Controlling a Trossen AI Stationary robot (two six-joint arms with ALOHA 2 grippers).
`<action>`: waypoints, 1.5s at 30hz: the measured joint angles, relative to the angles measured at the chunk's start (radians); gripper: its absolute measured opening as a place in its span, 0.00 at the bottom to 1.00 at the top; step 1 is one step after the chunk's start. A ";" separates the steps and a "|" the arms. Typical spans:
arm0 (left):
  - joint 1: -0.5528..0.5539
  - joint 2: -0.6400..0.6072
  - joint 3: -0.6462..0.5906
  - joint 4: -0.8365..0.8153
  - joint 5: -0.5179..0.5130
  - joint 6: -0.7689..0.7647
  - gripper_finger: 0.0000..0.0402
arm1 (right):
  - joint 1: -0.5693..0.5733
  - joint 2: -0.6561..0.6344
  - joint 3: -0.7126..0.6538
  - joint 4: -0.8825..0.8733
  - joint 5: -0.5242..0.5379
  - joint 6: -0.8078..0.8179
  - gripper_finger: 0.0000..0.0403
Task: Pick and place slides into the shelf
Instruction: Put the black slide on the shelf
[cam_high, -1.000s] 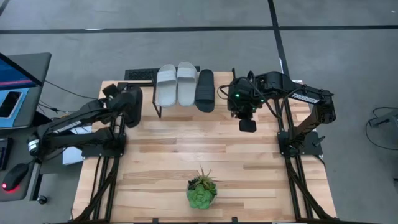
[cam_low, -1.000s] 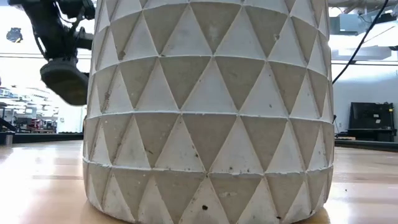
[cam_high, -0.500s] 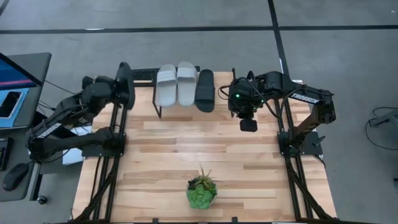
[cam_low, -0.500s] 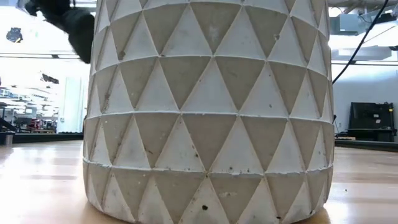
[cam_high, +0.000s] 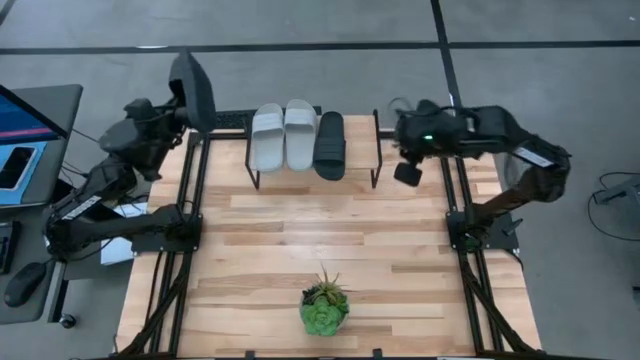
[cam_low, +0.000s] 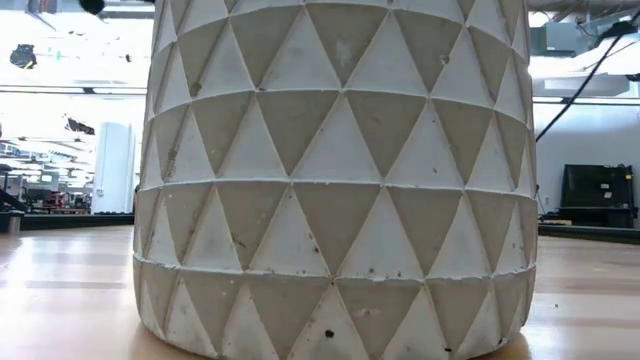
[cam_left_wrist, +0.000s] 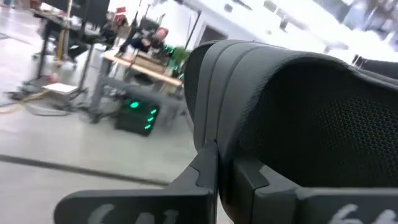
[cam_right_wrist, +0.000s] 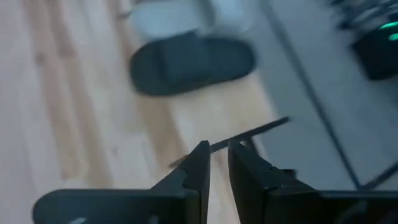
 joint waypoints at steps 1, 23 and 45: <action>-0.008 0.009 0.000 0.038 0.005 -0.007 0.00 | 0.014 -0.018 0.000 0.009 0.041 0.018 0.12; -0.198 0.362 -0.002 0.613 0.174 0.056 0.00 | 0.292 0.011 0.001 0.064 0.102 0.125 0.01; -0.262 0.435 0.000 0.832 -0.068 0.335 0.00 | 0.334 0.327 0.000 0.475 0.947 -0.120 0.32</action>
